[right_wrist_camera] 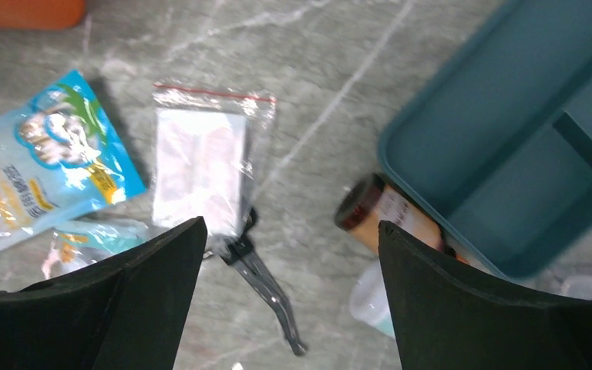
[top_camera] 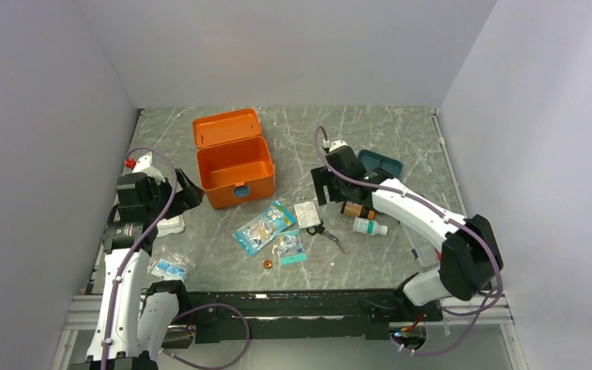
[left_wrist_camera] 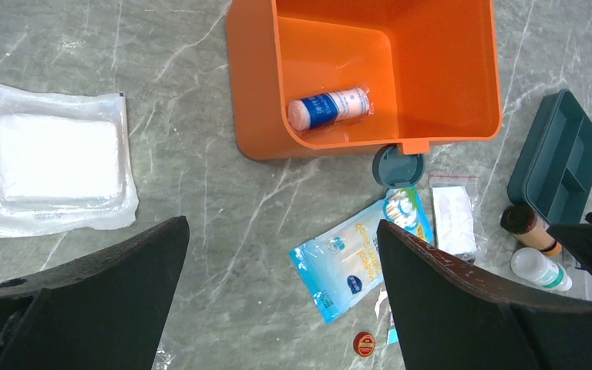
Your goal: Organize the medicine kit
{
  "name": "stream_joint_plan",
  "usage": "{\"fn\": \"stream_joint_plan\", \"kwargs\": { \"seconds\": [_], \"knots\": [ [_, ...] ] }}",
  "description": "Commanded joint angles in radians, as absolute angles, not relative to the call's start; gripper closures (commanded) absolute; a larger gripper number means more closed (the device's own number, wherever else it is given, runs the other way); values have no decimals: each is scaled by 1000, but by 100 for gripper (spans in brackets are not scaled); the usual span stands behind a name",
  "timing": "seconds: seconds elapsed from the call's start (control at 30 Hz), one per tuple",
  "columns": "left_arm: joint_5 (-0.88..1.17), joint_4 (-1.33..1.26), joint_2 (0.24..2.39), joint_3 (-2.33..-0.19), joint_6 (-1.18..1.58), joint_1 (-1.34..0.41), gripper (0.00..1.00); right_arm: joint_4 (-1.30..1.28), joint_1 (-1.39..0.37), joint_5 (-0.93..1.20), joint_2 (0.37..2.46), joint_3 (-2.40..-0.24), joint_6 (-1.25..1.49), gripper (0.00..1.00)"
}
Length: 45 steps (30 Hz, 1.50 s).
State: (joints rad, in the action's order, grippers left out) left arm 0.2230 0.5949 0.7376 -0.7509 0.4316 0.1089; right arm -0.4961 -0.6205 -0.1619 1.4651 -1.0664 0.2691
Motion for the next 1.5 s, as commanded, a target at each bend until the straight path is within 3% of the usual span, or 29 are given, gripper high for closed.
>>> {"fn": "stream_joint_plan", "kwargs": {
  "seconds": [0.0,0.3,0.47,1.13,1.47],
  "knots": [
    [261,553,737,-761,430,112,1,-578,-616,-299,1375,-1023,251,15],
    [261,558,720,-760,428,101,0,-506,-608,-347,1323,-920,42,6],
    [260,558,711,-762,426,83,1,-495,-604,-258,1350,-912,-75,5],
    [232,574,678,-770,417,19,1,-477,-612,-252,1535,-943,-393,8],
    [229,575,682,-770,416,12,1,-447,-626,-319,1598,-925,-460,15]
  ]
}}
